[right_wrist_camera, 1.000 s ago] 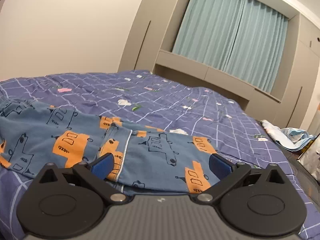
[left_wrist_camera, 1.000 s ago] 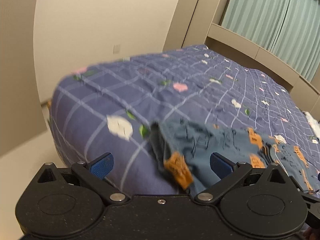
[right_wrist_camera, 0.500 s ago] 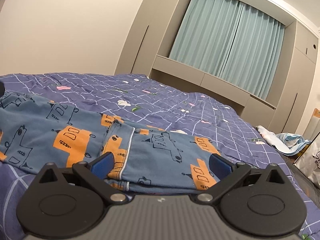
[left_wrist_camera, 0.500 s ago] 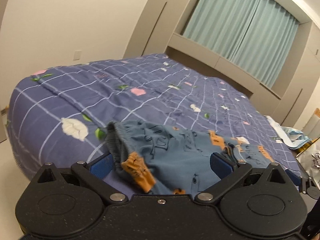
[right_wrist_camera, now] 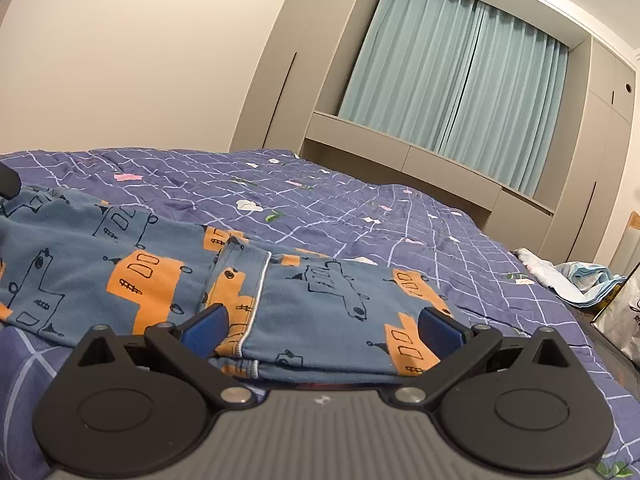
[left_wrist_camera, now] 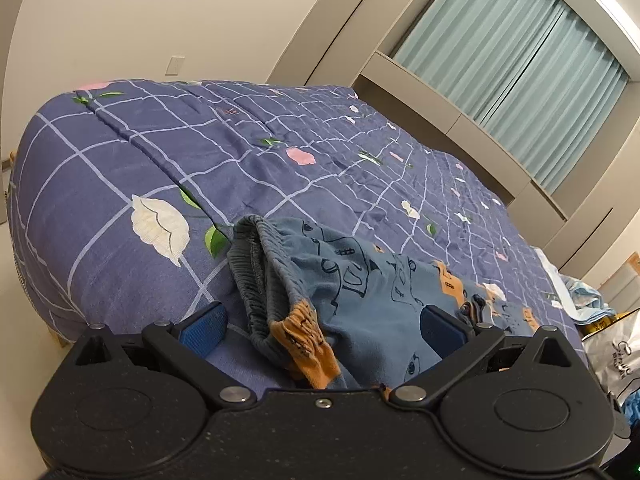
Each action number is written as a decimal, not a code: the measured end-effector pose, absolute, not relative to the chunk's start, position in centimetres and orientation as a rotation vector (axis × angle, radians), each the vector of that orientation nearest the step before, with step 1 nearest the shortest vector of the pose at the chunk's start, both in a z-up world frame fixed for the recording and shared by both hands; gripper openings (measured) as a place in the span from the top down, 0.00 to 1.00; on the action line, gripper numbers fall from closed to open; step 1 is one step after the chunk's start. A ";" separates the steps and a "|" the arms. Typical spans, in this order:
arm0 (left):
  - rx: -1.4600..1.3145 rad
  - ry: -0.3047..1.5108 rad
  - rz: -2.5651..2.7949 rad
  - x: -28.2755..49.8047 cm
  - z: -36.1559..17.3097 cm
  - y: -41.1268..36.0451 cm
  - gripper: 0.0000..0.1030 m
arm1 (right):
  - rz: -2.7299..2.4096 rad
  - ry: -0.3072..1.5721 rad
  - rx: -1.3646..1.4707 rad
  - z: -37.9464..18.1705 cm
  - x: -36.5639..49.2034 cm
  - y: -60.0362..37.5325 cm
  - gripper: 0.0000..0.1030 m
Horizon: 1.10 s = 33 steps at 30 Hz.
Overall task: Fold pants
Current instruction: 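Grasp the elastic cuffs of the pants with the left gripper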
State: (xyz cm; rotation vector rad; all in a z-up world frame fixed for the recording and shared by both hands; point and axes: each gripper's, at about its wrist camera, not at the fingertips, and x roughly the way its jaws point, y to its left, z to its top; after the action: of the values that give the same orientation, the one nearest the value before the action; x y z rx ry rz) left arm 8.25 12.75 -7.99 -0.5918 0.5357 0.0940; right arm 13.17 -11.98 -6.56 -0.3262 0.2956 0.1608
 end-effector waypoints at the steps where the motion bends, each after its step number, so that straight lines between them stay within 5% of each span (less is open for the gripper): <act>1: -0.589 0.537 0.095 8.3 -8.0 12.7 0.01 | 0.161 0.295 -0.326 -6.6 13.2 -12.0 0.00; 13: -0.701 0.503 0.077 7.2 -7.8 12.8 0.03 | 0.209 0.295 -0.271 -5.7 13.4 -12.2 0.00; 21: -0.802 0.512 0.160 6.9 -8.1 13.4 0.43 | 0.261 0.329 -0.262 -5.9 13.7 -11.9 0.00; 25: -0.815 0.523 0.203 6.9 -8.0 13.6 0.76 | 0.265 0.334 -0.247 -5.9 13.7 -12.1 0.00; 33: -0.704 0.437 0.116 7.8 -4.0 12.3 0.80 | 0.267 0.326 -0.225 -5.0 13.7 -12.7 0.00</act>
State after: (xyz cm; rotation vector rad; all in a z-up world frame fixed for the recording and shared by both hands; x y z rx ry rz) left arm 7.83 12.25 -3.96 -0.7038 0.4365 0.1155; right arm 13.66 -12.67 -4.98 -0.2254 0.3256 0.2665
